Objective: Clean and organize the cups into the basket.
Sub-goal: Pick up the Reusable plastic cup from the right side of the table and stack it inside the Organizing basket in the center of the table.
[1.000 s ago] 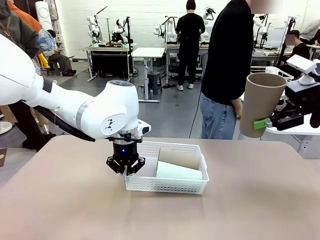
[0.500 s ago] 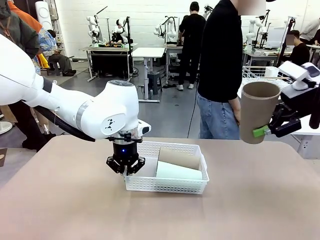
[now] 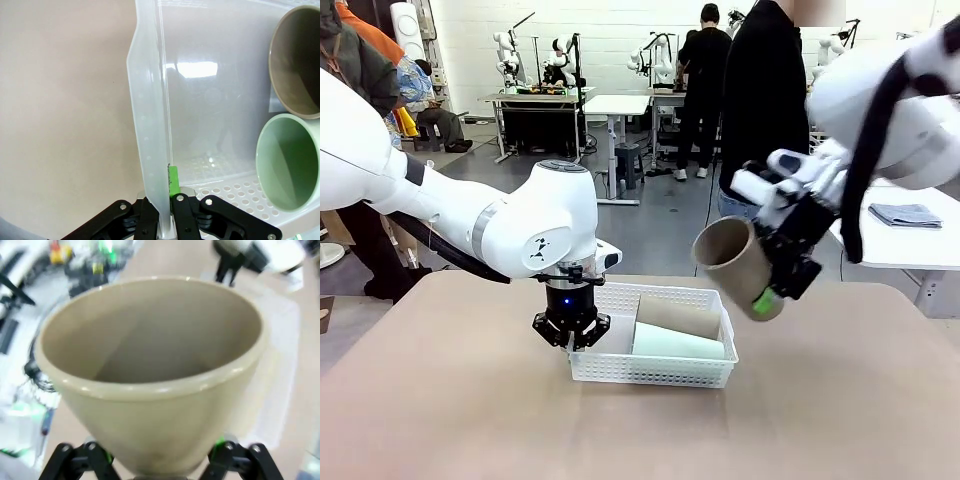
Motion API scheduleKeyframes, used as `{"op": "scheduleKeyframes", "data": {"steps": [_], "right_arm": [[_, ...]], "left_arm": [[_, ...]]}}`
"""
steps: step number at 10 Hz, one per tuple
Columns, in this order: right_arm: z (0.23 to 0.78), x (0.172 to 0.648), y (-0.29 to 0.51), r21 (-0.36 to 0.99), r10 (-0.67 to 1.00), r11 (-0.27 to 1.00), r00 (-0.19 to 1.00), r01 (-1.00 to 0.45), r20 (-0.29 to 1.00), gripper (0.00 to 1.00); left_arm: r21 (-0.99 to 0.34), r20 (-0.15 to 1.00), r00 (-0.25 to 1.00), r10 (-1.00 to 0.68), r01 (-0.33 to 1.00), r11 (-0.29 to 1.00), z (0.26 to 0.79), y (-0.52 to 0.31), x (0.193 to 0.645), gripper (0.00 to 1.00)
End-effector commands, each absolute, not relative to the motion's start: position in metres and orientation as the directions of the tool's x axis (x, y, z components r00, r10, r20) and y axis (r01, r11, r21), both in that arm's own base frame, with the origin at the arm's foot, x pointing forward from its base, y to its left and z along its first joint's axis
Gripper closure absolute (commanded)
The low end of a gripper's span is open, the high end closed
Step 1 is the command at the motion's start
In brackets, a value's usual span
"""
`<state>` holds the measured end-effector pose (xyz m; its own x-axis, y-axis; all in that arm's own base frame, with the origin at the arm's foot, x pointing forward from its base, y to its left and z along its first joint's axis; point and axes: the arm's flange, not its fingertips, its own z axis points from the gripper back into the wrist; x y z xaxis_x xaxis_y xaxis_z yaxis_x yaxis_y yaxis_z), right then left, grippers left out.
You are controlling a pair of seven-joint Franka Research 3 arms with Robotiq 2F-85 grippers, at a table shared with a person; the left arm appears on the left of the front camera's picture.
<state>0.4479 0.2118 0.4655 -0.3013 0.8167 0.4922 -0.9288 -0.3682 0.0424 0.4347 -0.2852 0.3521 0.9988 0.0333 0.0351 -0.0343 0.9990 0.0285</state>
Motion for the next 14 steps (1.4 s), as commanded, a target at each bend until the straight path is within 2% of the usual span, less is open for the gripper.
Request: {"op": "scheduleKeyframes", "data": {"steps": [1,5,9,14], "right_arm": [[0.462,0.473,0.240,0.101,0.862,-0.391,-0.325,-0.915,0.390,0.20],[0.447,0.487,0.285,0.164,0.881,-0.353,-0.268,-0.921,0.390,0.20],[0.430,0.513,0.284,0.140,0.887,-0.298,-0.220,-0.944,0.405,0.20],[0.409,0.532,0.297,0.143,0.957,-0.130,-0.087,-0.981,0.277,0.20]], "left_arm": [[0.033,0.035,0.999,0.033,-0.034,0.999,0.351,-0.285,0.434,1.00],[0.033,0.035,0.999,0.033,-0.034,0.999,0.351,-0.285,0.434,1.00],[0.033,0.035,0.999,0.033,-0.034,0.999,0.351,-0.285,0.434,1.00],[0.033,0.035,0.999,0.033,-0.034,0.999,0.351,-0.285,0.434,1.00]]}}
